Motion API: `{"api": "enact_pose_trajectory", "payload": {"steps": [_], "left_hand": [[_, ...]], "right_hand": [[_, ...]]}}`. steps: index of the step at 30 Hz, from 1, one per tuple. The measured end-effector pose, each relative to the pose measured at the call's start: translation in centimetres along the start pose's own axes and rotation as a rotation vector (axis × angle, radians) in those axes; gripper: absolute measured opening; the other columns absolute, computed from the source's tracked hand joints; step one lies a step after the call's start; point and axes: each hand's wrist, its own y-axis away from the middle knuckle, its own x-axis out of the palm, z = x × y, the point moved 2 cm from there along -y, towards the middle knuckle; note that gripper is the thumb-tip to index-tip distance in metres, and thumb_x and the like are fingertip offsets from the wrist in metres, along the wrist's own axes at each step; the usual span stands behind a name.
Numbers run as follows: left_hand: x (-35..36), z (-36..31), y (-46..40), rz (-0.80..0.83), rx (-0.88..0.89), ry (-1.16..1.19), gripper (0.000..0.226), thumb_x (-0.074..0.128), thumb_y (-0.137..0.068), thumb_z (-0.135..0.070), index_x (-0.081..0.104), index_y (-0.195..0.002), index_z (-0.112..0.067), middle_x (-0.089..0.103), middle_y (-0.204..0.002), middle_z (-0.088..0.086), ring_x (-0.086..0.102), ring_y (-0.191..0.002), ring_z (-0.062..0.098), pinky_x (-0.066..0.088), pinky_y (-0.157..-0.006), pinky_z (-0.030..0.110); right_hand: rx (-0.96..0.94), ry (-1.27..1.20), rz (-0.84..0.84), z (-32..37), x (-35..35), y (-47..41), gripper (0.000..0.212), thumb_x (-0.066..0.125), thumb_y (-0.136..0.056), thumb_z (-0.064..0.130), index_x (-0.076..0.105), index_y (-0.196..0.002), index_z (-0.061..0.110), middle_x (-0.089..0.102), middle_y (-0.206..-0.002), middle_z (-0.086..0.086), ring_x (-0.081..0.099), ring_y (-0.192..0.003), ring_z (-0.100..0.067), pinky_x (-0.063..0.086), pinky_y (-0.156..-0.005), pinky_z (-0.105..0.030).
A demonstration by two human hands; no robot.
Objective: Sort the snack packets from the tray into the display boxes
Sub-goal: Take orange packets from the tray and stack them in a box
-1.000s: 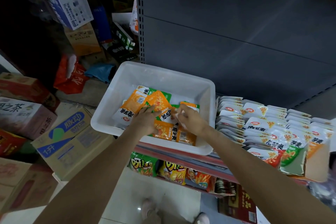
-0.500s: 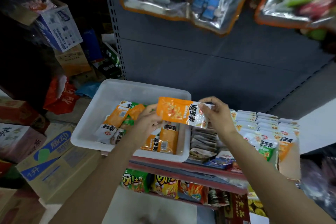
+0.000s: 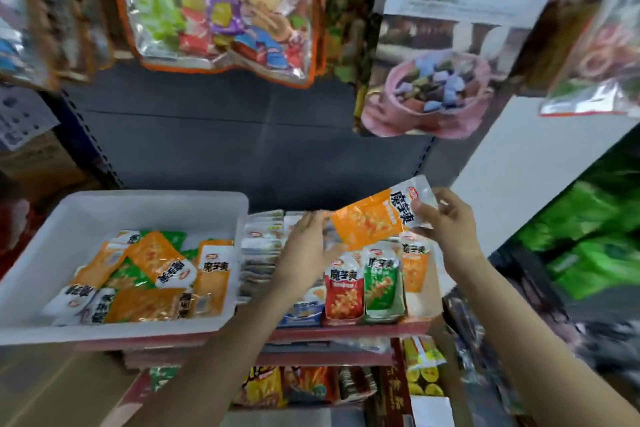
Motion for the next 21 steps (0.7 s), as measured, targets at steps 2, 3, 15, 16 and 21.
{"api": "enact_pose_trajectory", "payload": {"steps": [2,3,15,16,21], "left_hand": [[1.4,-1.9,-0.4,0.008,0.158,-0.267,0.059,0.057,-0.091,-0.038,0.033,-0.141,-0.019,0.038,-0.140,-0.002,0.033,-0.130,0.017,0.028,-0.102,0.027],[2.3,-2.5,-0.7,0.045,0.187,-0.340,0.061,0.055,-0.091,-0.039,0.029,-0.144,-0.020,0.034,-0.145,-0.002,0.029,-0.134,0.017,0.024,-0.105,0.027],[9.9,-3.2,-4.2,0.383,0.103,-0.729,0.100,0.065,-0.083,-0.046,-0.004,-0.151,-0.023,-0.016,-0.158,0.001,-0.010,-0.146,0.020,-0.003,-0.117,0.036],[10.0,-3.1,-4.4,0.382,0.097,-0.739,0.099,0.065,-0.083,-0.044,-0.004,-0.151,-0.024,-0.016,-0.157,0.000,-0.010,-0.146,0.020,-0.002,-0.117,0.036],[10.4,-2.7,-4.6,0.368,0.083,-0.731,0.097,0.067,-0.084,-0.035,-0.003,-0.151,-0.025,-0.019,-0.157,0.000,-0.011,-0.146,0.020,0.000,-0.117,0.038]], "right_hand": [[-0.018,0.053,-0.025,-0.2,-2.9,-1.1,0.010,0.057,-0.090,0.001,0.058,-0.090,0.011,0.055,-0.078,-0.006,0.054,-0.060,-0.014,0.054,-0.054,-0.022],[-0.025,0.092,-0.028,-0.5,-4.1,-1.7,0.012,0.057,-0.089,0.000,0.057,-0.088,0.012,0.053,-0.078,-0.007,0.053,-0.060,-0.016,0.055,-0.054,-0.022],[-0.194,0.878,0.156,-4.3,-8.6,-5.9,0.018,0.055,-0.087,0.013,0.063,-0.102,0.019,0.067,-0.091,-0.012,0.060,-0.090,-0.034,0.046,-0.070,-0.038],[-0.187,0.898,0.215,-4.9,-8.4,-6.2,0.019,0.056,-0.089,0.015,0.064,-0.107,0.017,0.068,-0.099,-0.012,0.060,-0.095,-0.034,0.047,-0.073,-0.036],[-0.214,0.923,0.400,-8.7,-7.0,-7.0,0.013,0.060,-0.087,0.008,0.067,-0.098,0.007,0.065,-0.105,-0.008,0.059,-0.094,-0.025,0.036,-0.068,-0.020]]}}
